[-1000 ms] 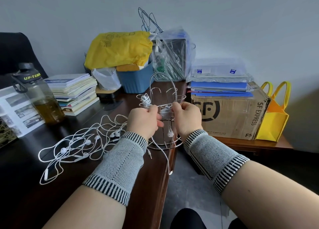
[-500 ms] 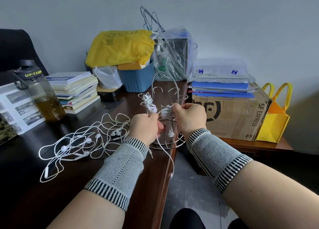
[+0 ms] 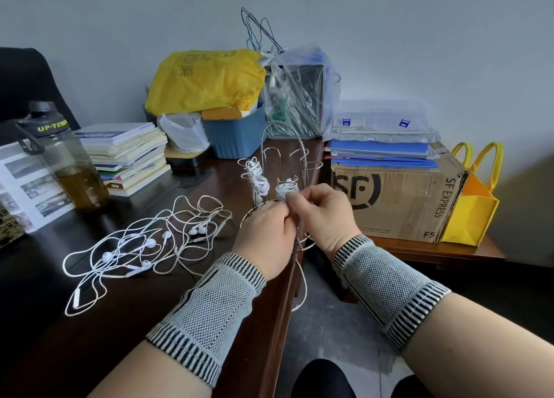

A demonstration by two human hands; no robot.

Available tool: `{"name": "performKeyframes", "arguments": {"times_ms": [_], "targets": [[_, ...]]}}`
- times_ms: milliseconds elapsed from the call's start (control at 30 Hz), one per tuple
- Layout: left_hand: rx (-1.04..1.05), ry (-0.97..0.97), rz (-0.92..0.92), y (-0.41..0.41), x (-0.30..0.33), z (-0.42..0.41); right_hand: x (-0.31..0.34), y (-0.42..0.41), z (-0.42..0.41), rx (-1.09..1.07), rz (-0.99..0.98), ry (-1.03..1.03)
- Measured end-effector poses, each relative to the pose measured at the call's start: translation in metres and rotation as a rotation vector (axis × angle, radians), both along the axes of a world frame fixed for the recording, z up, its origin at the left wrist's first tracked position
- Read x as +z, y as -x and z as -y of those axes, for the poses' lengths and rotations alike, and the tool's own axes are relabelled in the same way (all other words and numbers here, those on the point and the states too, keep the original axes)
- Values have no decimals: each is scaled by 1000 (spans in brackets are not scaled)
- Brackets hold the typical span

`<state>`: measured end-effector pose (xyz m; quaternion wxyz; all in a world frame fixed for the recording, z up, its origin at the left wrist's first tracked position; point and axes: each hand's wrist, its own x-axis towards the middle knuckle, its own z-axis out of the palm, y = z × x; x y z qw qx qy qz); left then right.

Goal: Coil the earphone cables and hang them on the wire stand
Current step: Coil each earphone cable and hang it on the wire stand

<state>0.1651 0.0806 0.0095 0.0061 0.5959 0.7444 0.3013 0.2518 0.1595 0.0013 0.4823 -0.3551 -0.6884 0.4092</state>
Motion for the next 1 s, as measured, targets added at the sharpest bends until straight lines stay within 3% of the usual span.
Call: {"name": "performKeyframes", "arguments": {"times_ms": [333, 467, 633, 800, 1000], "targets": [[-6, 5, -31, -1, 1, 5, 14, -3, -1, 99, 104, 118], [-2, 51, -153, 0, 8, 6, 3, -4, -5, 23, 119, -115], [42, 111, -300, 2, 8, 3, -9, -13, -5, 191, 210, -359], [34, 143, -279, 1, 5, 0, -11, -12, -10, 193, 263, -327], [3, 22, -145, 13, 16, 9, -13, -8, -12, 94, 204, -320]]}}
